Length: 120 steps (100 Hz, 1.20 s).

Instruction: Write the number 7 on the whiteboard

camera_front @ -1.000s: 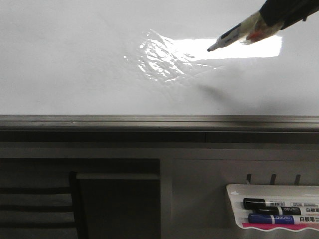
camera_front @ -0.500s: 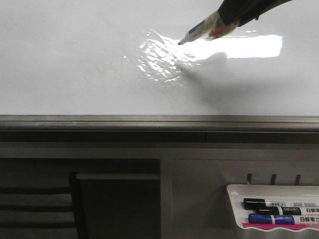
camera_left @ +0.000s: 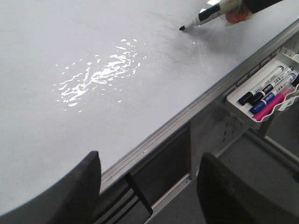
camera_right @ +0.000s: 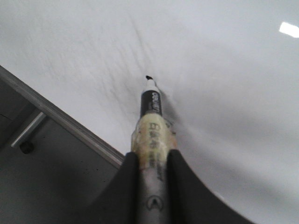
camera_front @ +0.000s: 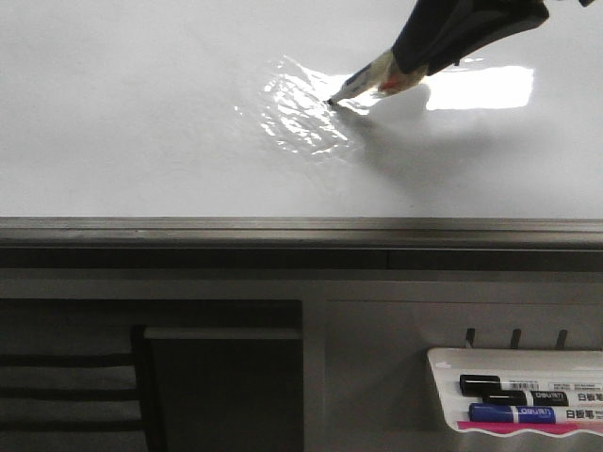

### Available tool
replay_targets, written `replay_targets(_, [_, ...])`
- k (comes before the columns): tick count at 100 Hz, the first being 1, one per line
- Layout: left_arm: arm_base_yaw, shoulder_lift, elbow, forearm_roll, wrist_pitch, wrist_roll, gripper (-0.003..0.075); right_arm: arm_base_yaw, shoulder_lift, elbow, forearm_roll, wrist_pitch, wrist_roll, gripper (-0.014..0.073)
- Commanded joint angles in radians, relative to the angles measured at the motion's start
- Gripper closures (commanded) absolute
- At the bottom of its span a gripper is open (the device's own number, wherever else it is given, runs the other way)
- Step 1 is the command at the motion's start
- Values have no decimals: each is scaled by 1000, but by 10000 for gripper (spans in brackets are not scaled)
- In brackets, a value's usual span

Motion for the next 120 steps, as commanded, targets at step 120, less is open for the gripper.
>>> replay_targets(120, [-161,169,-141,-24,49,138,302,144,-119,-48,-7,220,-291,639])
